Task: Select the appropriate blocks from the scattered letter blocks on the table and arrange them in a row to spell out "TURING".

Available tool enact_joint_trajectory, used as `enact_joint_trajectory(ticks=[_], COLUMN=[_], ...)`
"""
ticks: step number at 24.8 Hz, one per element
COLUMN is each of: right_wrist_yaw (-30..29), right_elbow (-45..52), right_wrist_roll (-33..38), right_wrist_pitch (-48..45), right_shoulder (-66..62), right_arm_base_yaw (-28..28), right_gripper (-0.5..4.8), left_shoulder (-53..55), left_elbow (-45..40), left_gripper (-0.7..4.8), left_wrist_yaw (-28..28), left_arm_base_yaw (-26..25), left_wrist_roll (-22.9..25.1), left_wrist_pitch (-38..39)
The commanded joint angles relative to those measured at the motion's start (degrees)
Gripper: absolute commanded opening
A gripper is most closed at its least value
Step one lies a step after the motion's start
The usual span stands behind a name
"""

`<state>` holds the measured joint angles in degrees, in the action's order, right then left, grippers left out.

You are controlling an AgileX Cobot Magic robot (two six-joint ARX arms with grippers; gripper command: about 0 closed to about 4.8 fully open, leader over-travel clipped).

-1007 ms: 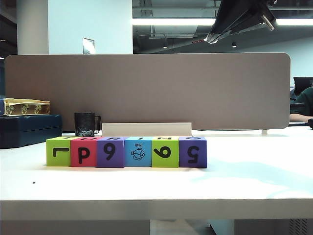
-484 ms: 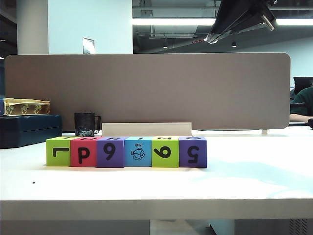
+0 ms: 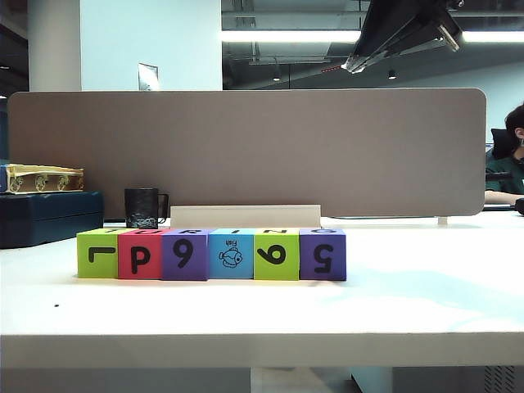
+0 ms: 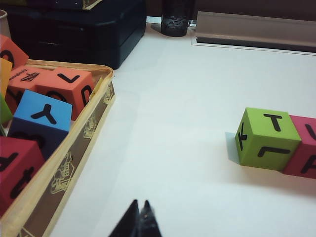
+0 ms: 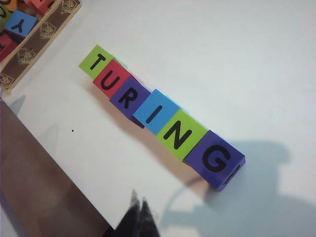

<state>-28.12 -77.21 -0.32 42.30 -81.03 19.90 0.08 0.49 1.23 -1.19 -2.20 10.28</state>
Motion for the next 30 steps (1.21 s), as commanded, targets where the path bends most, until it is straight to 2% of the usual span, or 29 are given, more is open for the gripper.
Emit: enact_joint_trajectory(ticks=[1, 7, 19, 24, 30], right_wrist_yaw=[1.2, 7.0, 7.7, 10.4, 10.4], right_elbow=[-0.1, 0.0, 5.2, 10.3, 17.1], right_wrist_roll=[-1.9, -1.8, -1.0, -0.9, -1.0], right_wrist_pitch=[-1.0, -3.0, -12.6, -14.4, -19.3], right_shoulder=[0.2, 0.5, 6.4, 11.1, 16.1], right_arm_base_yaw=[0.0, -0.1, -2.7, -5.4, -7.1], right_gripper=[-0.01, -0.01, -0.01, -0.01, -0.01], left_shoulder=[0.0, 0.0, 0.0, 0.0, 0.0], left_elbow=[0.0, 0.0, 0.0, 0.0, 0.0], left_gripper=[-0.05, -0.05, -0.05, -0.05, -0.05], left_wrist_yaw=[-0.4, -0.4, -0.4, -0.4, -0.4], left_arm_base_yaw=[0.0, 0.0, 0.0, 0.0, 0.0], left_wrist_roll=[-0.1, -0.1, -0.1, -0.1, -0.1], left_wrist_pitch=[0.4, 0.4, 0.4, 0.4, 0.4])
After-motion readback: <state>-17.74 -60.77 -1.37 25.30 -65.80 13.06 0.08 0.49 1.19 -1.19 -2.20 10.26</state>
